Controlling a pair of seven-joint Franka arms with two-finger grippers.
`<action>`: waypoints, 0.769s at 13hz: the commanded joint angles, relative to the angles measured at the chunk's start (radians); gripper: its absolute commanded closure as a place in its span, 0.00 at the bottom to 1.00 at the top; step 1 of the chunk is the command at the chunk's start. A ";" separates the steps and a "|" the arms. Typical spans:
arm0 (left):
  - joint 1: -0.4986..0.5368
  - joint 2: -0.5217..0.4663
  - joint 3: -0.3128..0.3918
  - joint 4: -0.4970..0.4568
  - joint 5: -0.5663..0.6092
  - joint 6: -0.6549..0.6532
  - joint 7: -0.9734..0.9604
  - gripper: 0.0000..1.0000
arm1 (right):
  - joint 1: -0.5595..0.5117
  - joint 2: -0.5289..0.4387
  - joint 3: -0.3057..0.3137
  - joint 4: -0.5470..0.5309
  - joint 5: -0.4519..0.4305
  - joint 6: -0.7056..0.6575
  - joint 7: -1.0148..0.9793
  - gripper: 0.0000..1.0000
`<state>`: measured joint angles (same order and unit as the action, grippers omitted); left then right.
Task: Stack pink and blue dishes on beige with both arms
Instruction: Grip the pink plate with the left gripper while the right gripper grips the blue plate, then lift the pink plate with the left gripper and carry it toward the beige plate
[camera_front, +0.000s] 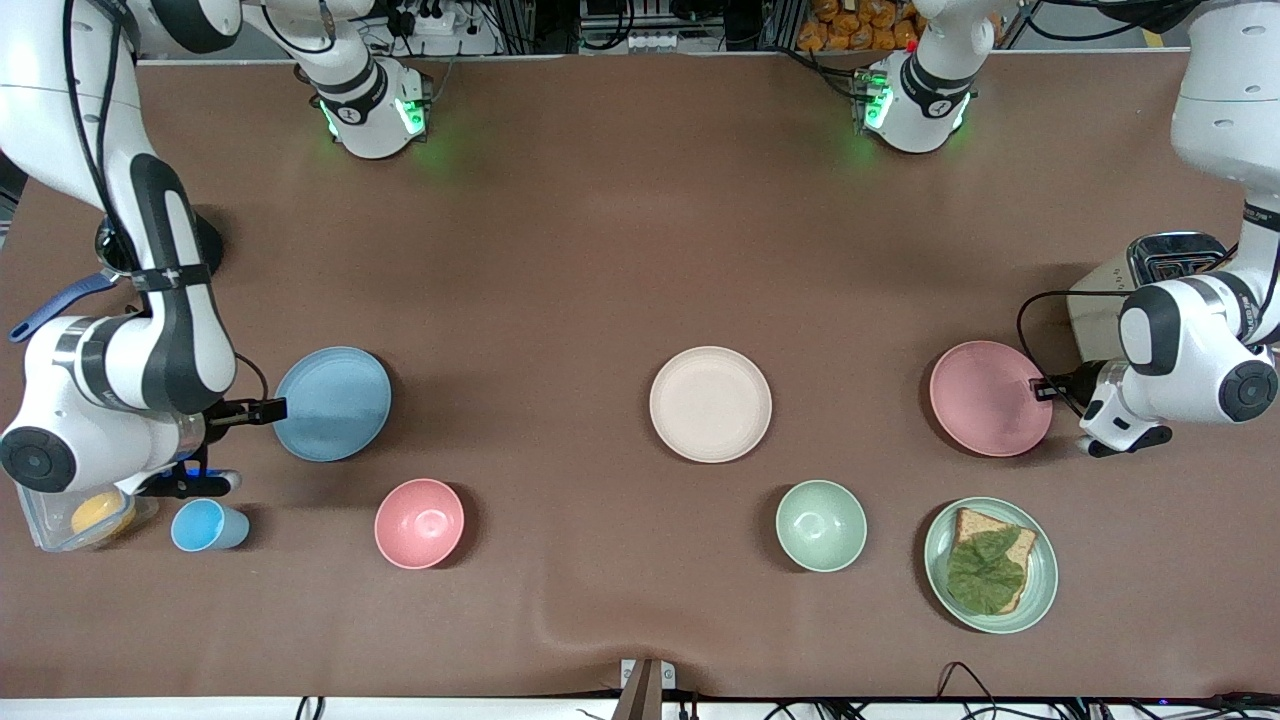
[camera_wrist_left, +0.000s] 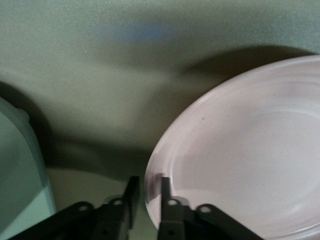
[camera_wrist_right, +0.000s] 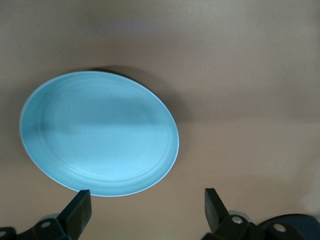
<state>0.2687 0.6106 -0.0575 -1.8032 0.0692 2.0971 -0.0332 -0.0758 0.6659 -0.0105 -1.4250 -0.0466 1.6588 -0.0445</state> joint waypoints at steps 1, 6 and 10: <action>0.004 -0.006 -0.005 -0.008 0.020 0.014 0.013 1.00 | -0.038 -0.040 0.012 -0.081 0.024 0.041 -0.012 0.00; 0.001 -0.026 -0.005 0.004 0.020 0.009 0.022 1.00 | -0.068 -0.175 0.012 -0.325 0.042 0.229 -0.054 0.00; 0.004 -0.101 -0.008 0.014 0.020 -0.002 0.059 1.00 | -0.088 -0.189 0.014 -0.478 0.054 0.435 -0.055 0.00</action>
<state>0.2671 0.5584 -0.0631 -1.7801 0.0692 2.0963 0.0048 -0.1372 0.5203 -0.0106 -1.7975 -0.0158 2.0129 -0.0845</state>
